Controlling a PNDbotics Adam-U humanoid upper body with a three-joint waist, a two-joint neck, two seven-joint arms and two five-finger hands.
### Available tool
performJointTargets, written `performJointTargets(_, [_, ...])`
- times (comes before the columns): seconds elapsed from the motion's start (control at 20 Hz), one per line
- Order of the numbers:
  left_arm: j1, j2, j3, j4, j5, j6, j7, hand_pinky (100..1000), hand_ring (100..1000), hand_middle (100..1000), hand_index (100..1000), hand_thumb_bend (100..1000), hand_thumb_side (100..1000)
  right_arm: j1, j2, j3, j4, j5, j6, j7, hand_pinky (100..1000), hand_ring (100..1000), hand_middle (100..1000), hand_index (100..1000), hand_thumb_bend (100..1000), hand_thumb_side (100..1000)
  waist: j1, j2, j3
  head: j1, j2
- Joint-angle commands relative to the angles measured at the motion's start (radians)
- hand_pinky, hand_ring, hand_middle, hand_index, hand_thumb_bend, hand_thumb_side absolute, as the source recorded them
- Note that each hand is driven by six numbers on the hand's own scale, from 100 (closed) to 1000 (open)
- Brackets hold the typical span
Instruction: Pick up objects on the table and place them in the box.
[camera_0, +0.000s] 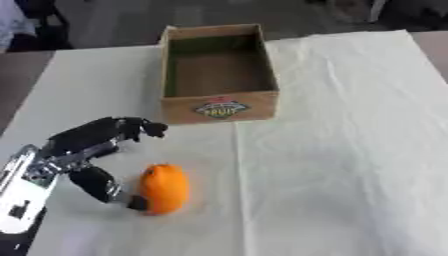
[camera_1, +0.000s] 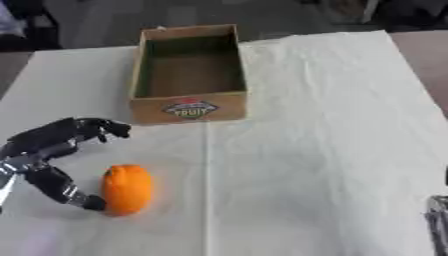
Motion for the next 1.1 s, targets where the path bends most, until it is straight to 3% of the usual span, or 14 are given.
performJointTargets(0.05, [-0.010,0.006,-0.003,0.005,-0.006,-0.353,-0.353,645,797,773,973,766,705,-0.004,-0.027,-0.008,-0.020,0.005,0.002,-0.002,860,989,557,752,100,862,0.000,-0.019,-0.001,0.001,0.005])
performJointTargets(0.4, [-0.013,-0.005,-0.004,0.020,-0.040,-0.353,-0.353,648,798,769,956,760,711,-0.004,-0.025,-0.006,-0.020,0.003,0.004,0.001,860,989,557,751,100,862,0.000,-0.020,-0.006,0.003,0.008])
performJointTargets(0.75, [-0.012,-0.008,-0.018,0.007,-0.070,-0.353,-0.353,621,732,634,876,735,709,-0.005,-0.025,-0.005,-0.020,0.001,0.008,0.002,860,990,557,751,100,861,0.002,-0.022,-0.007,0.005,0.010])
performJointTargets(1.1, [-0.010,-0.009,-0.033,0.017,-0.063,-0.353,-0.353,597,699,579,814,705,709,-0.006,-0.026,-0.005,-0.020,0.001,0.007,-0.002,860,990,557,751,100,861,0.002,-0.022,-0.004,0.002,0.016])
